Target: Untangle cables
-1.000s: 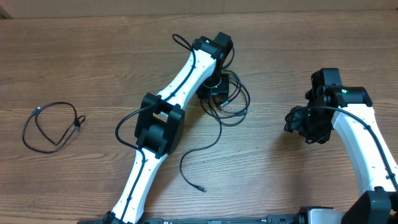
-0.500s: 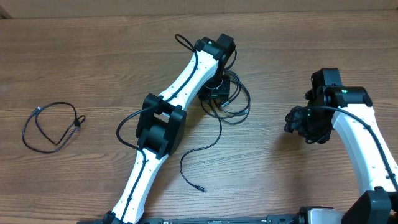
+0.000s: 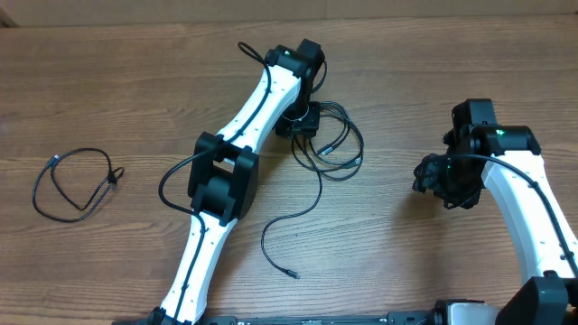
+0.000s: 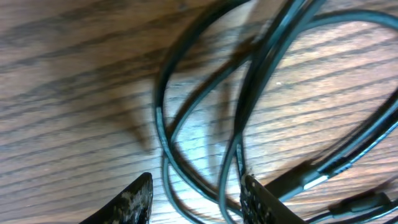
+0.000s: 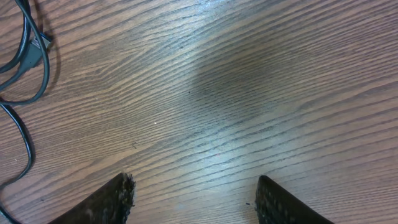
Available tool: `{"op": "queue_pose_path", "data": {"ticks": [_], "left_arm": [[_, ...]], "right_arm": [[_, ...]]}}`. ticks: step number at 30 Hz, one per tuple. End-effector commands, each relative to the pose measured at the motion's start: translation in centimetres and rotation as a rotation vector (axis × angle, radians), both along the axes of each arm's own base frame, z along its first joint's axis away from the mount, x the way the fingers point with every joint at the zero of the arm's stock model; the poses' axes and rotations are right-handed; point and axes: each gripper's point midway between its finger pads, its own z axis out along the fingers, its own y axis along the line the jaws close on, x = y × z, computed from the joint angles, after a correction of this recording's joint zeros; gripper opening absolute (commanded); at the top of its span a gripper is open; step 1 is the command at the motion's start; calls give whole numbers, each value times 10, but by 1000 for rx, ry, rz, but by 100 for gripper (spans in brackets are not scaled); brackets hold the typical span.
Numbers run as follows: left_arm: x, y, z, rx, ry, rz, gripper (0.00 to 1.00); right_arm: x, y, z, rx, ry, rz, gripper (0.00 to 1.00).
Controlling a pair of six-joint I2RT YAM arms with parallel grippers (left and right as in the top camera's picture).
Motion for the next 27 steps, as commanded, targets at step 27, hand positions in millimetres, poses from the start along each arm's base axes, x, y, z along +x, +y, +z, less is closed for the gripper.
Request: {"op": "queue_pose_path", "data": {"ticks": [27], "left_arm": [[-10, -14, -7, 36, -19, -122, 32]], "right_arm": [[4, -3, 5, -11, -15, -4, 62]]}}
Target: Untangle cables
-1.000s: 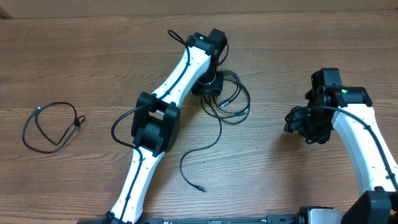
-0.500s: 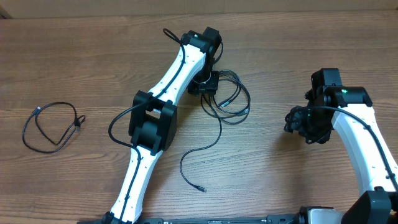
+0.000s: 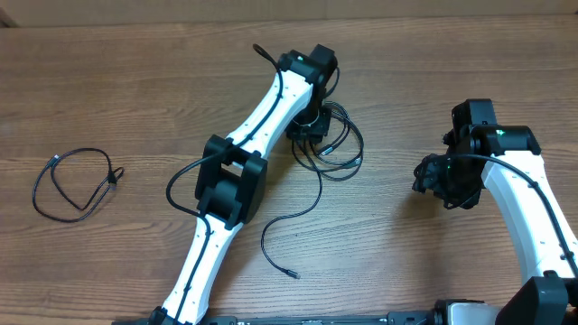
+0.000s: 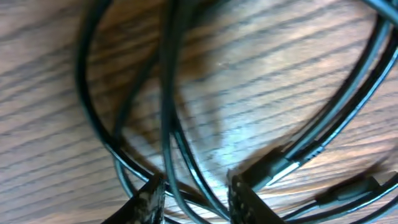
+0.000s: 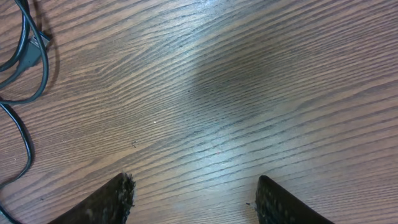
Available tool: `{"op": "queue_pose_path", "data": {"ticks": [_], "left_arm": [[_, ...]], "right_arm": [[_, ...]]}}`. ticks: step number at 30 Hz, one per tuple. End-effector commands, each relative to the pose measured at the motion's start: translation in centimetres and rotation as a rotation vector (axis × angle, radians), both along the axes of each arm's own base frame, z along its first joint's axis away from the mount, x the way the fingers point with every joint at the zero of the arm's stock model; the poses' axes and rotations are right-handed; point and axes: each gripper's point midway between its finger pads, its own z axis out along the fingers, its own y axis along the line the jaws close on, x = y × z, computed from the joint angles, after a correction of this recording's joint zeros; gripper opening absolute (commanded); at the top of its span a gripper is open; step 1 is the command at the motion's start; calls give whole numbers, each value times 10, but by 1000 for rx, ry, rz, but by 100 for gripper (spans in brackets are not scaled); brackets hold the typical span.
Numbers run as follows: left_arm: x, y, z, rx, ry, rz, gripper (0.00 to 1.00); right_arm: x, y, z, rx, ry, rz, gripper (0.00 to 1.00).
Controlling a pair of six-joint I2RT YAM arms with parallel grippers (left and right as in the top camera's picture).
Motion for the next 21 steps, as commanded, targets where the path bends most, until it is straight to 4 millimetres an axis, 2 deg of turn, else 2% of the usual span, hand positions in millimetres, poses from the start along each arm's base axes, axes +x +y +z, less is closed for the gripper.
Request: {"op": "queue_pose_path", "data": {"ticks": [1, 7, 16, 21], "left_arm": [[1, 6, -6, 30, -3, -17, 33], [4, 11, -5, 31, -4, -6, 31], [16, 20, 14, 15, -34, 22, 32], [13, 23, 13, 22, -19, 26, 32]], "right_arm": [[5, -3, 5, -11, -18, -4, 62], [5, -3, 5, -11, -18, -4, 62], [5, -3, 5, -11, -18, -4, 61], [5, -3, 5, -11, -18, -4, 62]]}}
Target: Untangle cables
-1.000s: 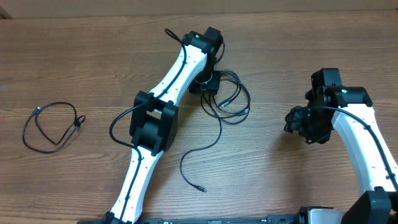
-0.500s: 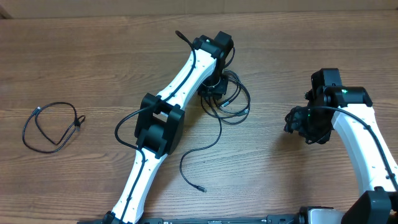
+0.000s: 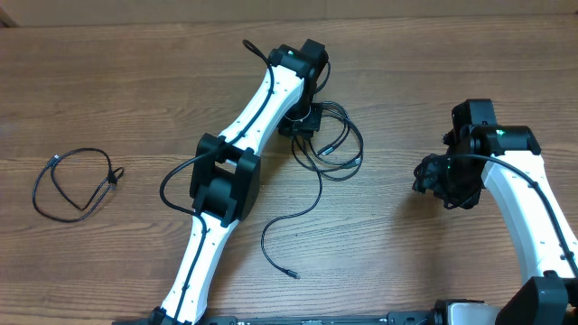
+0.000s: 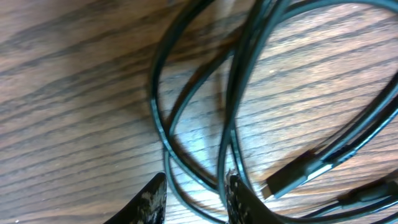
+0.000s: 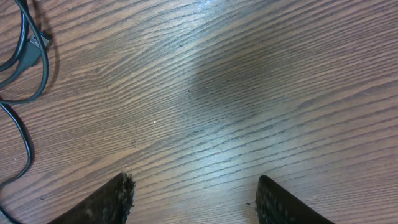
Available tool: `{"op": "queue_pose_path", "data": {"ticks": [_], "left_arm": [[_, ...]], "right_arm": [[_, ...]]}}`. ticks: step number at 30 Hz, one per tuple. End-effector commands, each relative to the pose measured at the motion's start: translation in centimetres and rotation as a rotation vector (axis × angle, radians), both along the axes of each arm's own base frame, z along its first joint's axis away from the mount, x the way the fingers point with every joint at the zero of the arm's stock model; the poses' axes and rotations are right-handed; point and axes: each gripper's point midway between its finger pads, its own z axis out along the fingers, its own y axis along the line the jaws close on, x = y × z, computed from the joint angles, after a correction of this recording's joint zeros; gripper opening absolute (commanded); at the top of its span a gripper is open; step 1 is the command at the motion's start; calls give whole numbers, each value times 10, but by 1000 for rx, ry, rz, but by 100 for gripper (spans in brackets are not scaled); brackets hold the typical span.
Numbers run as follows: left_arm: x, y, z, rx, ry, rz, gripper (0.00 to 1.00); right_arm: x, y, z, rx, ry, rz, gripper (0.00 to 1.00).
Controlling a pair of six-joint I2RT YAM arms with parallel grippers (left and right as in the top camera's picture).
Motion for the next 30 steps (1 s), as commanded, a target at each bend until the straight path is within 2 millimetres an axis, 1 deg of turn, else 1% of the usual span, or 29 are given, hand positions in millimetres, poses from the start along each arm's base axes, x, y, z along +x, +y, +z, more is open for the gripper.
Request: {"op": "queue_pose_path", "data": {"ticks": [1, 5, 10, 17, 26, 28, 30], "left_arm": [[5, 3, 7, 1, -19, -13, 32], [1, 1, 6, 5, -11, -20, 33], [-5, -11, -2, 5, -12, -47, 33], [-13, -21, -11, 9, -5, -73, 33], [-17, -15, -15, 39, 4, -72, 32], [-17, -15, -15, 39, 3, -72, 28], [-17, -15, -14, 39, 4, -71, 13]], "right_arm": [[5, -3, 5, -11, -20, -4, 61], [6, -3, 5, -11, -20, -5, 62], [5, -2, 5, -10, -19, -5, 62], [4, -3, 5, -11, -16, -4, 61], [5, -3, 5, -11, -16, -4, 61], [4, -3, 5, -11, -16, -4, 62], [4, -3, 5, -11, -16, -4, 61]]}}
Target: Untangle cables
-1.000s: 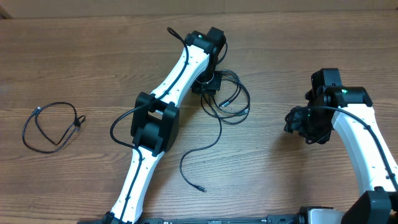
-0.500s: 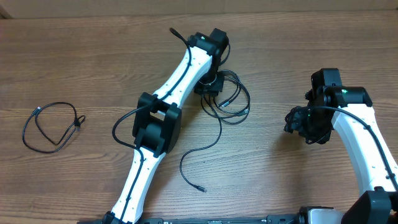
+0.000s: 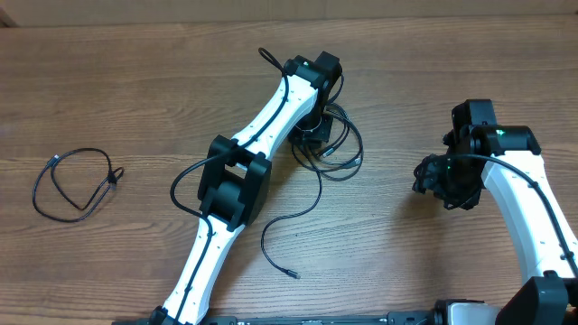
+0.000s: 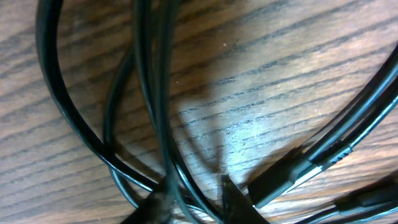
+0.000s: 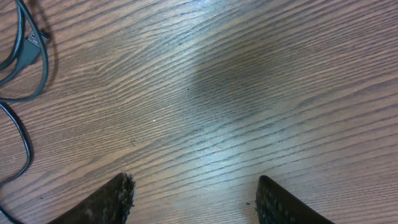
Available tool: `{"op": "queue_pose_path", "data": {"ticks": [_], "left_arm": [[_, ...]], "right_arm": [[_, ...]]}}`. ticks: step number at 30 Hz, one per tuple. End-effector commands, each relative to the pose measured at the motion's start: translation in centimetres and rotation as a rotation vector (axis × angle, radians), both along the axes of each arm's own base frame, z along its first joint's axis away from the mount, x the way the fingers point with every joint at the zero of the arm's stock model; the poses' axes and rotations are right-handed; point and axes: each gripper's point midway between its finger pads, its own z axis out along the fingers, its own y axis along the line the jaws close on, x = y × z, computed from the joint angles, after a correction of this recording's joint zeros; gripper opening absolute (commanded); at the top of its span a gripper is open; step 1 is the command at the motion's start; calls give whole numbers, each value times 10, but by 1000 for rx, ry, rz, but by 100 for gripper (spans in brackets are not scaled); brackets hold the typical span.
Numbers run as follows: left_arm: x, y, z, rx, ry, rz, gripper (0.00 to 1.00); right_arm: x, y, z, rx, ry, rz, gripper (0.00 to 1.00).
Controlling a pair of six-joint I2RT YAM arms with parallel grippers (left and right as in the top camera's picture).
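Observation:
A tangle of black cables (image 3: 345,150) lies at the table's middle back. My left gripper (image 3: 312,135) is down on its left side. In the left wrist view the left gripper (image 4: 194,203) has its fingers close together, with black strands (image 4: 163,112) pinched between them; a USB plug (image 4: 292,177) lies just to the right. One cable tail (image 3: 291,271) runs toward the front. My right gripper (image 3: 432,176) hovers right of the tangle. In its own view the right gripper (image 5: 194,199) is open over bare wood, with cable loops (image 5: 30,46) at the top left.
A separate thin black cable (image 3: 114,175) lies looped at the far left of the wooden table (image 3: 135,81). The left arm's white links stretch from the front edge up to the tangle. The right arm stands at the right side.
My left gripper has shifted to the right over the tangle, and its fingers stand a little closer, now with strands between them. The right arm and the cables on the table look unchanged.
First my left gripper was wide open at the tangle's left edge. Then it was further right with its jaws narrower, then back to the left with the same gap. Now it is right again and pinching strands. The right gripper stayed open throughout.

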Motion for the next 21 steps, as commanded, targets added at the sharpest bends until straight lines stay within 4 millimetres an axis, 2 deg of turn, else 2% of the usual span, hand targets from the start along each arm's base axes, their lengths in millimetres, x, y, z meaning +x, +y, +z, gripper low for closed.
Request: {"op": "queue_pose_path", "data": {"ticks": [1, 5, 7, 9, 12, 15, 18, 21], "left_arm": [[0, 5, 1, 17, -3, -9, 7], [1, 8, 9, 18, -2, -4, 4], [6, 9, 21, 11, -22, 3, 4], [18, 13, 49, -18, -74, 21, 4], [34, 19, 98, -74, -172, 48, 4], [42, 26, 165, -174, -282, 67, 5], [38, 29, 227, -298, -383, 32, 4], [30, 42, 277, -350, -484, 34, 4]], "right_arm": [[6, -3, 5, -11, -20, -4, 61], [6, -3, 5, -11, -20, -4, 62], [6, -3, 5, -11, -20, -4, 62], [6, -3, 5, -11, -20, -4, 61], [6, -3, 5, -11, -21, -4, 62], [7, -3, 5, -11, -25, -4, 62], [8, -3, 5, -11, -32, -4, 62], [9, -3, 5, -11, -36, -4, 62]]}}
